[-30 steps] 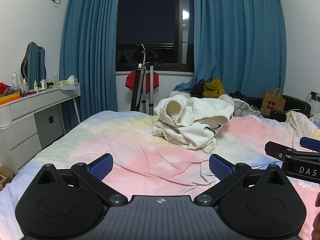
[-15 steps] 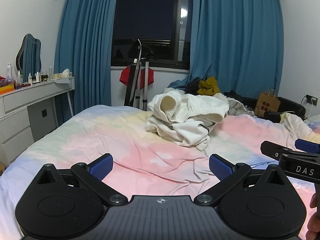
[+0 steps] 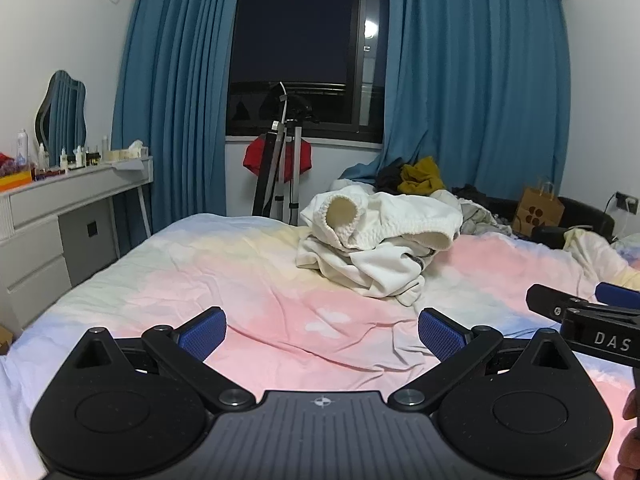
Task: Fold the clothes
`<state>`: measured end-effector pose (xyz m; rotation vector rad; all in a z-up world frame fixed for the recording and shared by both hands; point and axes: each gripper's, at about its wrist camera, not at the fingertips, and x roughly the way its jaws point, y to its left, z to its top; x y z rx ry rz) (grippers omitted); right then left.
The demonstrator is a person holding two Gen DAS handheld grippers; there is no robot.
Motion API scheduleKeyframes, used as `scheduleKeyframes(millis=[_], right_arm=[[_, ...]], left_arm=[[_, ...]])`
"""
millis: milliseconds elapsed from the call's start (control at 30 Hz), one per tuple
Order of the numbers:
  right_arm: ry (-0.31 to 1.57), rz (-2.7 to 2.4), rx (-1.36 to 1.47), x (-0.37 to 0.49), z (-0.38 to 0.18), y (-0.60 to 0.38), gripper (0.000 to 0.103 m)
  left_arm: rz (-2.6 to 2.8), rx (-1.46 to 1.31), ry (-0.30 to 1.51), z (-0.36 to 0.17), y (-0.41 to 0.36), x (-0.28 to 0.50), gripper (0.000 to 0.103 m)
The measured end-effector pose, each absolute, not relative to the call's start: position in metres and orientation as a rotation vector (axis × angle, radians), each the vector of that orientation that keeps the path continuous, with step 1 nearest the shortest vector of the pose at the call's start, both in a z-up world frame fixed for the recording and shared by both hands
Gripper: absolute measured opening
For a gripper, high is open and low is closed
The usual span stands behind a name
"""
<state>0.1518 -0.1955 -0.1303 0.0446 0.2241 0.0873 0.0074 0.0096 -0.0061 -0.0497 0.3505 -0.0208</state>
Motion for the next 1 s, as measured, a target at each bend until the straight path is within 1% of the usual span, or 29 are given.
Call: scheduleKeyframes(millis=[167, 333, 500, 633, 767, 867, 1000], right_arm=[[0.226, 0.073, 0.042, 0.151, -0.126, -0.19, 0.103], [0.237, 0.062, 0.115, 0.148, -0.112, -0.189, 0.103], [0.251, 0.034, 0.138, 0.154, -0.081, -0.179, 0.103], [0.268, -0.007, 0.175, 0.161, -0.042, -0.168, 0.103], [0.216, -0.02, 0.161, 0.162, -0.012, -0.158, 0.103], [0.2, -0.013, 0.166, 0.166, -0.011, -0.161, 0.103], [0.195, -0.013, 0.143, 0.173, -0.038, -0.172, 0.103]], left_arm=[[-0.013, -0.079, 0.346, 0.002, 0.02, 0.002, 0.103], [0.006, -0.058, 0.323, 0.013, 0.023, -0.009, 0.103], [0.0, -0.057, 0.296, 0.021, 0.029, -0.019, 0.103], [-0.008, -0.056, 0.299, 0.022, 0.031, -0.024, 0.103], [-0.016, -0.055, 0.303, 0.022, 0.032, -0.029, 0.103], [-0.02, -0.034, 0.296, 0.015, 0.031, -0.03, 0.103], [-0.01, 0.009, 0.276, 0.007, 0.024, -0.018, 0.103]])
